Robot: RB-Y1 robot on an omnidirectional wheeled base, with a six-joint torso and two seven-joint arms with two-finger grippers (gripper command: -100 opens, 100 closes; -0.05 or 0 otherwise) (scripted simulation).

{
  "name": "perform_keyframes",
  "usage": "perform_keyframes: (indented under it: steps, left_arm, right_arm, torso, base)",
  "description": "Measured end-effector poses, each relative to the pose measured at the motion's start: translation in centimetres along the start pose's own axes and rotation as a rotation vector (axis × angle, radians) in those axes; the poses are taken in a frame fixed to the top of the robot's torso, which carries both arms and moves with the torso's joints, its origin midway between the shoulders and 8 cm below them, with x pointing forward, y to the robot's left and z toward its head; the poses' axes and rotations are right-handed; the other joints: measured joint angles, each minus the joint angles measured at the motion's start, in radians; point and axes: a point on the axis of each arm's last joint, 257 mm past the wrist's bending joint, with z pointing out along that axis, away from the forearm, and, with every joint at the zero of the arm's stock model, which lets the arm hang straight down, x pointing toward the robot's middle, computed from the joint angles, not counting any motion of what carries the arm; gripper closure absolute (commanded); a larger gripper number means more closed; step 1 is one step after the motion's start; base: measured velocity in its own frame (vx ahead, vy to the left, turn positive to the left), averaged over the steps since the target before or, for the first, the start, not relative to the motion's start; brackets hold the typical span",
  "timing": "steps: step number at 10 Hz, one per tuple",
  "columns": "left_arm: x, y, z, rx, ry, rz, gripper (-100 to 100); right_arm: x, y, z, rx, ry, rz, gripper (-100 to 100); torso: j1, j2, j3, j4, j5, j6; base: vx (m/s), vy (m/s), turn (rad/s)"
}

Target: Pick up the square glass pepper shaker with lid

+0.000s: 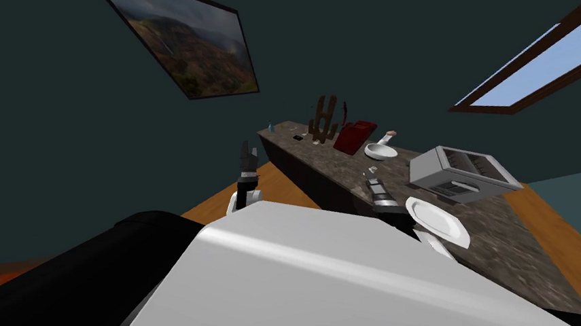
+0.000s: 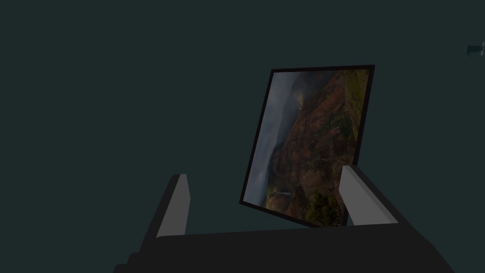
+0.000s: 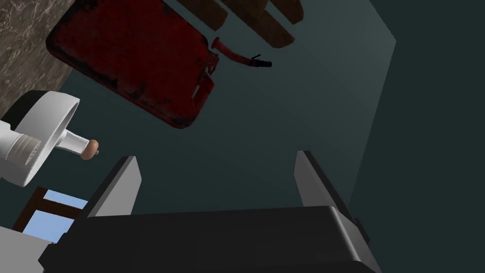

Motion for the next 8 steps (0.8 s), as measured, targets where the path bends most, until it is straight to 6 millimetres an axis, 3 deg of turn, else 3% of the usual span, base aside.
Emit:
perform_keyframes:
  steps: [2, 4, 8]
  left_arm:
    - [0.0, 0.0, 0.0, 0.0, 0.0, 0.0, 0]
    - [0.0, 0.0, 0.0, 0.0, 0.0, 0.0, 0]
    - [0.0, 0.0, 0.0, 0.0, 0.0, 0.0, 0]
  right_arm:
    - [-0.6, -4.2, -1.8, 0.096, 0.049, -0.115, -100]
    - [-0.7, -6.8, -2.8, 0.15, 0.082, -0.184, -100]
    - [-2.6, -12.3, -5.5, 0.273, 0.156, -0.359, -100]
  torso:
    - [0.001, 0.0, 0.0, 0.0, 0.0, 0.0]
    - [0.0, 0.001, 0.0, 0.0, 0.0, 0.0]
    - [-0.001, -0.001, 0.0, 0.0, 0.0, 0.0]
  base:
    - [0.049, 0.093, -0.018]
    - [0.055, 0.079, -0.008]
    - [0.055, 0.056, -0.001]
